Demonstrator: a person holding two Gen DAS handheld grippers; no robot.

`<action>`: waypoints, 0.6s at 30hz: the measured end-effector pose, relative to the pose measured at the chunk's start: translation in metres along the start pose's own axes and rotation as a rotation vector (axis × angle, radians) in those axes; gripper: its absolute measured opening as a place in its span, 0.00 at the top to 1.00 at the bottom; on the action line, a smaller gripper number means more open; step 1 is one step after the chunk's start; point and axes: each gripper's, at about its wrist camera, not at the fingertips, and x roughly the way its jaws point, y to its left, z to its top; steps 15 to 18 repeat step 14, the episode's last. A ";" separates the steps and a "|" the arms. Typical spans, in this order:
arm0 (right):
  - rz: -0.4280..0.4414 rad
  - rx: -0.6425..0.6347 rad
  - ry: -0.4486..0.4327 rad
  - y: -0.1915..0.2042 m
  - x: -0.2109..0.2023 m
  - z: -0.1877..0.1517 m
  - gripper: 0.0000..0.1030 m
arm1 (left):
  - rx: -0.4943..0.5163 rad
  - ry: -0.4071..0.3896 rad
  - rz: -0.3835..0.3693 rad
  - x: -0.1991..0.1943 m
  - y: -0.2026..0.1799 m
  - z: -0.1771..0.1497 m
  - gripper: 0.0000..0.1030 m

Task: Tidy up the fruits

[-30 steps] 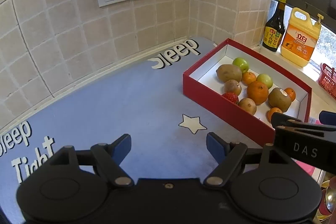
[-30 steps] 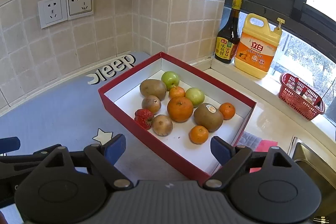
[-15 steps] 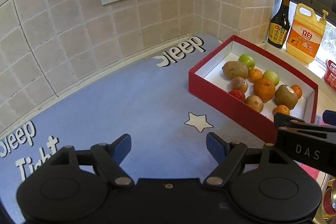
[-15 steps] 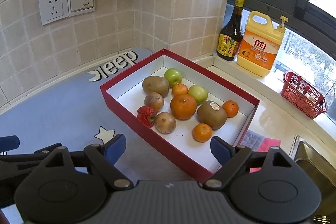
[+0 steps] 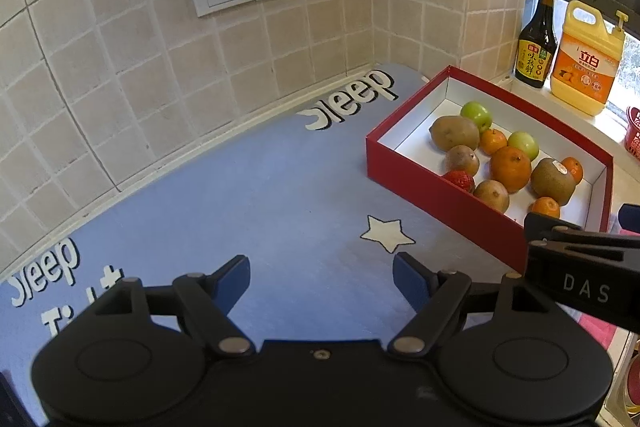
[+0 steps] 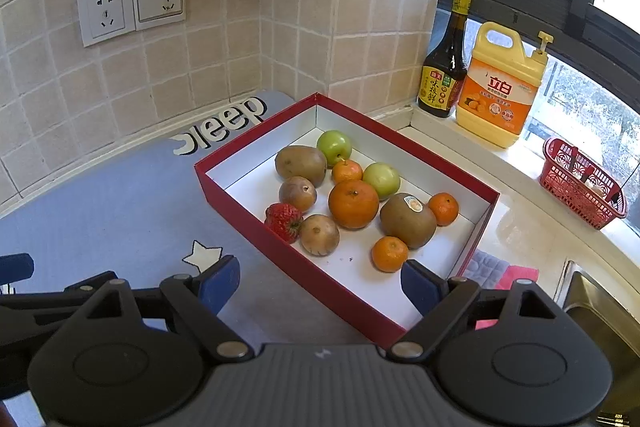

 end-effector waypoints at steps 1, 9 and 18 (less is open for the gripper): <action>0.000 0.000 0.000 0.000 0.000 0.000 0.13 | 0.000 -0.001 0.000 0.000 0.000 0.000 0.09; 0.005 0.000 0.006 -0.002 0.001 0.001 0.13 | 0.022 -0.038 0.037 -0.001 -0.005 -0.001 0.10; 0.008 -0.014 0.002 0.001 0.001 0.001 0.13 | 0.022 -0.095 0.046 -0.005 -0.003 0.001 0.11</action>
